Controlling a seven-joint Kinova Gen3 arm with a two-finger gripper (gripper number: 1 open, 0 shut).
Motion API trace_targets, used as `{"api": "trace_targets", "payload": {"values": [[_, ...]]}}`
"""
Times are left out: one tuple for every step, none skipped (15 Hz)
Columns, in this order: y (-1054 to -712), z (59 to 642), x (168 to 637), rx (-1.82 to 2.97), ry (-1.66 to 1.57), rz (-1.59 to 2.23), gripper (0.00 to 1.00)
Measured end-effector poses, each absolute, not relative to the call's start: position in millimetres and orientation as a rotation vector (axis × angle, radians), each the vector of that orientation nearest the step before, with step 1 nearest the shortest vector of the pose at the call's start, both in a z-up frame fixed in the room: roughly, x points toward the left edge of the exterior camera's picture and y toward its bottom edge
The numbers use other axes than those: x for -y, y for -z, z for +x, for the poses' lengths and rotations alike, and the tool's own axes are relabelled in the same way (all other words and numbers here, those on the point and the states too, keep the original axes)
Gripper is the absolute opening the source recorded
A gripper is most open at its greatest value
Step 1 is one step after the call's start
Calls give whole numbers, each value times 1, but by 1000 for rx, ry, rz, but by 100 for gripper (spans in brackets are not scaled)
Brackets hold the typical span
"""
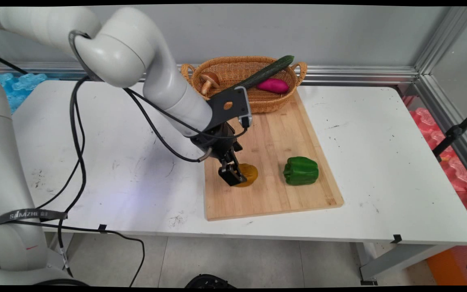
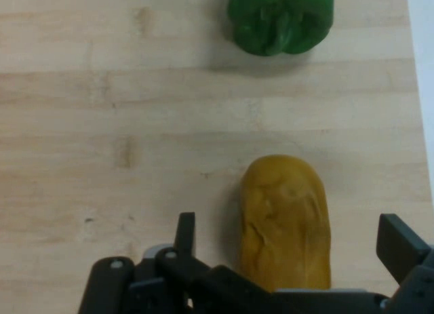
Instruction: Pick up the potato from the cutting board
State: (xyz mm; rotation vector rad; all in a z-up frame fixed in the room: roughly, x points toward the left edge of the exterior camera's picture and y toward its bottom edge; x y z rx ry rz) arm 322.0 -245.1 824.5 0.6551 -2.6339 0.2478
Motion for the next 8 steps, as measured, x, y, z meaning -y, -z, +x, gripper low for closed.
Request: {"api": "trace_targets", "payload": {"values": [[-820,322,246,2634,-246,650,100],[-817,322,246,2634,-244,646,100],[-813,322,247,2633,-242,642,100],[-808,322,248,2633,-240,638,100],[-804,322,249,2633,-238,634,100],[-800,323,250,2633,-237,631,100],[-797,323,250,2633,-235,628,100],[-794,322,251,2633,-233,626,0]]}}
